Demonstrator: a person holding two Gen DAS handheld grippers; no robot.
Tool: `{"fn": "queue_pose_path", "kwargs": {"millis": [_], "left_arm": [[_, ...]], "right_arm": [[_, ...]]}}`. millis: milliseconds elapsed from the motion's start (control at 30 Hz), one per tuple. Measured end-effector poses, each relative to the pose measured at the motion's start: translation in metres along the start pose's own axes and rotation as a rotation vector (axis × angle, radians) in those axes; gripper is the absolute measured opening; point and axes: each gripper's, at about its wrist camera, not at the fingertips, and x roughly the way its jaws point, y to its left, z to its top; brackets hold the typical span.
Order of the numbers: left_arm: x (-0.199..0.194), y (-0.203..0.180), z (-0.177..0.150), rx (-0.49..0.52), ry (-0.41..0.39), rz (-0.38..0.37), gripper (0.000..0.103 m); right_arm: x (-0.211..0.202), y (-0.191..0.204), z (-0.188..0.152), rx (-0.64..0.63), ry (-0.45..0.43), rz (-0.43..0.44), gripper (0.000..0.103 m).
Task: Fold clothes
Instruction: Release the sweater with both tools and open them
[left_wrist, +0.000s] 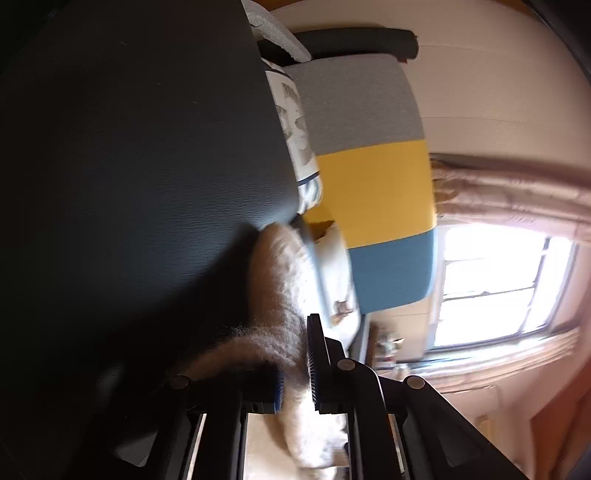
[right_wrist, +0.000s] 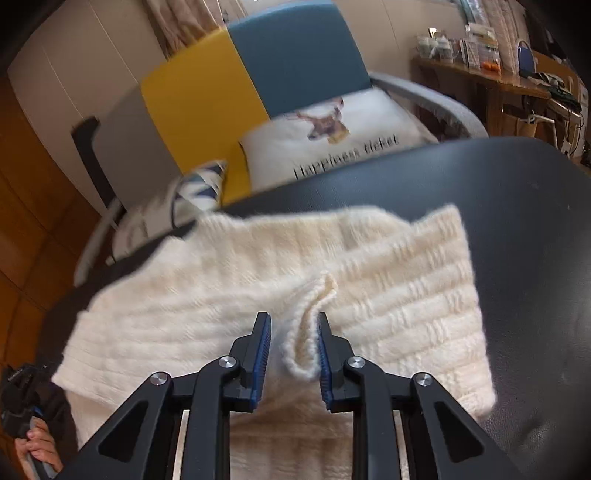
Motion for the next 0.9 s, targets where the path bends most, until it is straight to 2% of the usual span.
{"fn": "queue_pose_path", "kwargs": {"millis": [100,167,300,433,500,600,667,800,900], "left_arm": [[0.001,0.011,-0.001,-0.014,0.049,0.06,0.012],[-0.004,0.017,0.001,-0.038,0.059,0.059,0.016],[-0.026,0.011,0.003,-0.035,0.07,0.022,0.018],[-0.048,-0.016,-0.008,0.086,0.077,0.008,0.019],[-0.057,-0.028,-0.015,0.156,0.071,-0.001,0.019],[-0.05,-0.053,-0.021,0.254,0.077,0.0,0.02],[-0.042,-0.069,-0.023,0.316,0.082,0.008,0.025],[-0.001,-0.082,-0.019,0.393,0.107,0.1,0.025],[0.031,-0.082,-0.018,0.452,0.143,0.2,0.025]], "right_arm": [[0.005,-0.007,-0.005,0.011,0.014,-0.004,0.022],[0.003,-0.01,-0.005,0.014,0.018,0.005,0.022],[-0.008,-0.023,-0.002,0.058,0.021,0.038,0.022],[-0.031,-0.035,0.003,0.071,-0.013,0.035,0.023],[-0.045,-0.035,0.007,0.039,-0.045,0.024,0.023],[-0.053,-0.025,0.017,0.004,-0.046,0.088,0.024],[-0.048,-0.01,0.023,-0.042,-0.032,0.099,0.024],[-0.021,0.022,0.022,-0.146,0.035,0.072,0.024],[-0.001,0.023,0.019,-0.159,0.077,0.021,0.024]]}}
